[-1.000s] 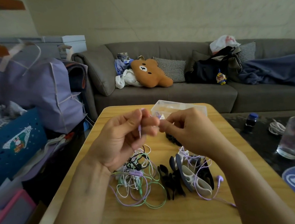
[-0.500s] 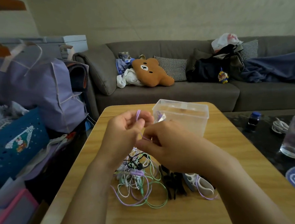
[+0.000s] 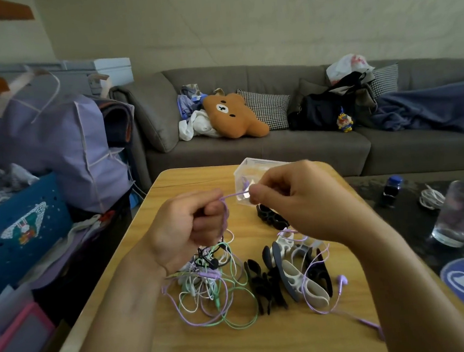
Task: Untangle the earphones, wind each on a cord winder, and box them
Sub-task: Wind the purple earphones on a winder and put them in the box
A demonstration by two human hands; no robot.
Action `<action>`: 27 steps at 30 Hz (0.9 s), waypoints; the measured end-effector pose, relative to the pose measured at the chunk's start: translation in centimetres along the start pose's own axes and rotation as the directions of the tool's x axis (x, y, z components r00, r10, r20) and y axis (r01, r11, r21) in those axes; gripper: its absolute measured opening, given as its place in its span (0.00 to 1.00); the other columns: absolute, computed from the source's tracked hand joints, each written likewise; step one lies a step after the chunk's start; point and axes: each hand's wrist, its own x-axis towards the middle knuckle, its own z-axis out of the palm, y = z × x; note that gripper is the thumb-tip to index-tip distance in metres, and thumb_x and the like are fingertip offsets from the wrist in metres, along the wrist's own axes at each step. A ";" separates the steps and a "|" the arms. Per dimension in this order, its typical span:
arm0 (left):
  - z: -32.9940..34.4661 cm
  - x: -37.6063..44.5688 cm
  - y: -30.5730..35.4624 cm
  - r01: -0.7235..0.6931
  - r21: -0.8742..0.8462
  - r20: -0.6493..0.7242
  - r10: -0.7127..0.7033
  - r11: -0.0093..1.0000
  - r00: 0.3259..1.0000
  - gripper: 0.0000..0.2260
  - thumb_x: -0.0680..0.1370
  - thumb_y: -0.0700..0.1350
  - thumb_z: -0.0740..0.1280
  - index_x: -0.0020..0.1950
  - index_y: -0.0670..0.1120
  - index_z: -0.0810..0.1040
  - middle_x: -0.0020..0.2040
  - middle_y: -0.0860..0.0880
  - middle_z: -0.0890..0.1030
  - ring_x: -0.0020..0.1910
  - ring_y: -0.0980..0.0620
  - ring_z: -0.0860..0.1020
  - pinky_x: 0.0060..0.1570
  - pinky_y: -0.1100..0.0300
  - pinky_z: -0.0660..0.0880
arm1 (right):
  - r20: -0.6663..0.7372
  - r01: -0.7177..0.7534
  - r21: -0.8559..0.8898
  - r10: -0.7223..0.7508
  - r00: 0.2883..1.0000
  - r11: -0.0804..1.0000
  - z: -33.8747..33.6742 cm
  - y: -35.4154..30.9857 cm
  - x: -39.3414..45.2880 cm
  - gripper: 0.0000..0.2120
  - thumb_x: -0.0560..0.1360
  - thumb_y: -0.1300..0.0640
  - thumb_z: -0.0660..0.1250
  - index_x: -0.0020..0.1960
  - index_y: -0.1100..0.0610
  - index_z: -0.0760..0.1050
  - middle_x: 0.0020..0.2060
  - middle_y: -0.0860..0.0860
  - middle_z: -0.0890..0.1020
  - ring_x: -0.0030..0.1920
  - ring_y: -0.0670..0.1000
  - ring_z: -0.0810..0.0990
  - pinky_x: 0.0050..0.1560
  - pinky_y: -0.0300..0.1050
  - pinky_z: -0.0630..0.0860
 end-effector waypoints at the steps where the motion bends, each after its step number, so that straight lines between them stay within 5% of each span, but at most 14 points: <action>1: -0.1 0.0 0.0 0.004 -0.072 0.000 -0.004 0.997 1.000 0.17 0.79 0.48 0.59 0.29 0.49 0.67 0.24 0.52 0.58 0.24 0.54 0.55 0.31 0.56 0.51 | 0.026 -0.017 0.002 0.017 1.000 1.000 0.3 0.0 0.1 0.13 0.81 0.47 0.64 0.45 0.51 0.83 0.24 0.45 0.73 0.26 0.41 0.70 0.27 0.34 0.65; 6: 0.4 0.1 0.5 -0.134 -0.395 -0.037 0.130 0.909 0.991 0.17 0.79 0.45 0.57 0.36 0.43 0.81 0.30 0.48 0.73 0.25 0.54 0.70 0.26 0.63 0.63 | 0.101 -0.075 -0.099 0.085 0.991 0.992 2.3 0.4 0.8 0.15 0.83 0.48 0.60 0.48 0.52 0.83 0.28 0.46 0.75 0.28 0.42 0.71 0.30 0.36 0.67; 9: 0.5 0.3 0.1 -0.256 -0.314 -0.131 0.226 0.914 0.965 0.14 0.78 0.41 0.60 0.48 0.42 0.86 0.46 0.43 0.85 0.40 0.51 0.84 0.25 0.66 0.66 | 0.188 -0.073 -0.144 0.100 0.977 0.987 3.4 0.1 0.7 0.14 0.84 0.49 0.59 0.51 0.50 0.82 0.30 0.44 0.74 0.30 0.42 0.71 0.29 0.34 0.62; 12: 0.8 0.7 -0.4 -0.288 -0.258 -0.227 0.232 0.922 0.946 0.12 0.74 0.40 0.63 0.49 0.42 0.86 0.50 0.42 0.86 0.49 0.49 0.85 0.24 0.68 0.65 | 0.244 -0.018 -0.140 0.053 0.968 0.990 4.3 -0.6 0.6 0.13 0.83 0.48 0.60 0.53 0.51 0.82 0.32 0.43 0.74 0.34 0.43 0.73 0.33 0.36 0.65; 17: 0.7 0.8 -0.9 -0.272 0.260 -0.269 0.340 0.926 0.901 0.09 0.80 0.40 0.64 0.57 0.42 0.81 0.50 0.47 0.87 0.52 0.52 0.85 0.25 0.67 0.65 | 0.235 0.062 -0.188 -0.016 0.972 0.980 4.4 -1.4 0.2 0.12 0.82 0.48 0.62 0.52 0.51 0.82 0.31 0.43 0.73 0.34 0.45 0.73 0.31 0.34 0.64; 20: 0.6 0.6 -0.9 -0.202 0.551 -0.205 0.366 0.810 0.908 0.10 0.84 0.41 0.60 0.55 0.42 0.82 0.41 0.52 0.85 0.36 0.62 0.81 0.29 0.67 0.70 | 0.110 0.096 -0.149 -0.080 0.991 0.984 3.5 -1.2 0.3 0.13 0.80 0.50 0.65 0.38 0.51 0.78 0.26 0.47 0.72 0.28 0.46 0.70 0.28 0.34 0.65; 24: 0.9 0.4 -0.6 -0.100 0.644 -0.108 0.219 0.758 0.970 0.17 0.84 0.49 0.58 0.43 0.42 0.80 0.32 0.50 0.79 0.33 0.55 0.76 0.40 0.59 0.72 | -0.067 0.102 -0.040 -0.104 0.992 0.994 2.2 -0.6 0.3 0.09 0.75 0.52 0.71 0.38 0.52 0.84 0.26 0.47 0.78 0.29 0.44 0.74 0.29 0.36 0.68; 27: 0.9 0.3 -0.4 -0.018 0.618 -0.113 0.112 0.786 0.987 0.21 0.84 0.51 0.57 0.37 0.43 0.77 0.28 0.49 0.71 0.30 0.52 0.67 0.33 0.59 0.65 | -0.148 0.070 0.087 -0.057 0.987 0.994 1.5 0.1 0.2 0.05 0.71 0.52 0.77 0.39 0.53 0.84 0.25 0.47 0.78 0.26 0.41 0.73 0.29 0.32 0.67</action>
